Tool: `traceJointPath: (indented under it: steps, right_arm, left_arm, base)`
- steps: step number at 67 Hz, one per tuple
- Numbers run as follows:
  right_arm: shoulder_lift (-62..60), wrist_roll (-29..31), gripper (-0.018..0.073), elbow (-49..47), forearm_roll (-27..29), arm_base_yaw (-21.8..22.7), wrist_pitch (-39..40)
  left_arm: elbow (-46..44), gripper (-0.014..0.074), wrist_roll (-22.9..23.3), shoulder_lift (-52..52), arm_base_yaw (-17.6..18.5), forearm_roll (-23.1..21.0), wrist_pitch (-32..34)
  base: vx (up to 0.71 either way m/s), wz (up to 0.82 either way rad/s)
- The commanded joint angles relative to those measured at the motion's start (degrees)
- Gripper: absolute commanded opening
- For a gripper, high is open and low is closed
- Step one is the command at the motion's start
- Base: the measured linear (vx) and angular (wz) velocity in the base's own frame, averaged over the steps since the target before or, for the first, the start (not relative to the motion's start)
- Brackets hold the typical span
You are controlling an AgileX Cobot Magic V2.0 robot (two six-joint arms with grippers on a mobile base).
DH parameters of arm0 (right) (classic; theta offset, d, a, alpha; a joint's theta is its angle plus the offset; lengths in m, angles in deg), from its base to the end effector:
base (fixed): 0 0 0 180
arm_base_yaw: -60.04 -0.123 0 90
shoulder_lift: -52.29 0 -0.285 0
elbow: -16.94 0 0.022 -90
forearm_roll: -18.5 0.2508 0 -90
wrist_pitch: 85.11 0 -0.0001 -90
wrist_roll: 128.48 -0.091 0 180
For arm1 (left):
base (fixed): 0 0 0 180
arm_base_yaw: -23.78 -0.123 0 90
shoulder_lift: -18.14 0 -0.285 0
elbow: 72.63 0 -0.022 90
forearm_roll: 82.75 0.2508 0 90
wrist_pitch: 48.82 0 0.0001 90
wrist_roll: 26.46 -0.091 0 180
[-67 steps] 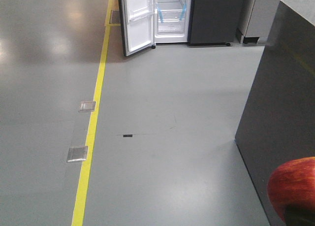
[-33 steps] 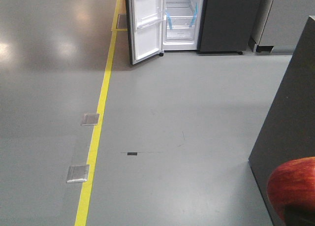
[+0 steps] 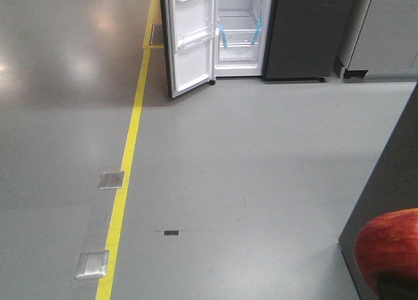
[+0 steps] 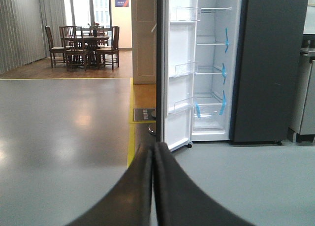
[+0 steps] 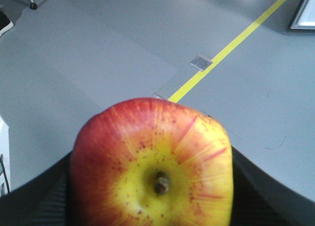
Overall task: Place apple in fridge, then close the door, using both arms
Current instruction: 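Drive toward the open white refrigerator holding the apple in the right gripper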
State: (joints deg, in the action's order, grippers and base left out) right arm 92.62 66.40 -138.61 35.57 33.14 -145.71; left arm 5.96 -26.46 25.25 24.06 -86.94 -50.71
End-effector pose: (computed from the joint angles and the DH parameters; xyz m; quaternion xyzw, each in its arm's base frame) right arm 0.0545 0.0538 0.3846 -0.3083 0.8229 0.1950 0.4357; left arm 0.0566 -0.0005 0.2028 -0.0227 0.6917 -0.0290 0.7213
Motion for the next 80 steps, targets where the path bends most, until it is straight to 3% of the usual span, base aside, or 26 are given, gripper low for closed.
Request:
traceJointPath:
  steps: [1,80]
  right_arm:
    - [0.3,0.1,0.0224,-1.5,1.1,0.0,3.8]
    - [0.3,0.1,0.0224,-1.5,1.0,0.0,3.8]
  left_arm:
    - [1.6,-0.0006,0.5,-0.8,0.0,-0.3,4.4]
    - [1.6,-0.0006,0.5,-0.8,0.0,-0.3,4.4]
  base:
    - [0.34,-0.01]
    - [0.33,0.06]
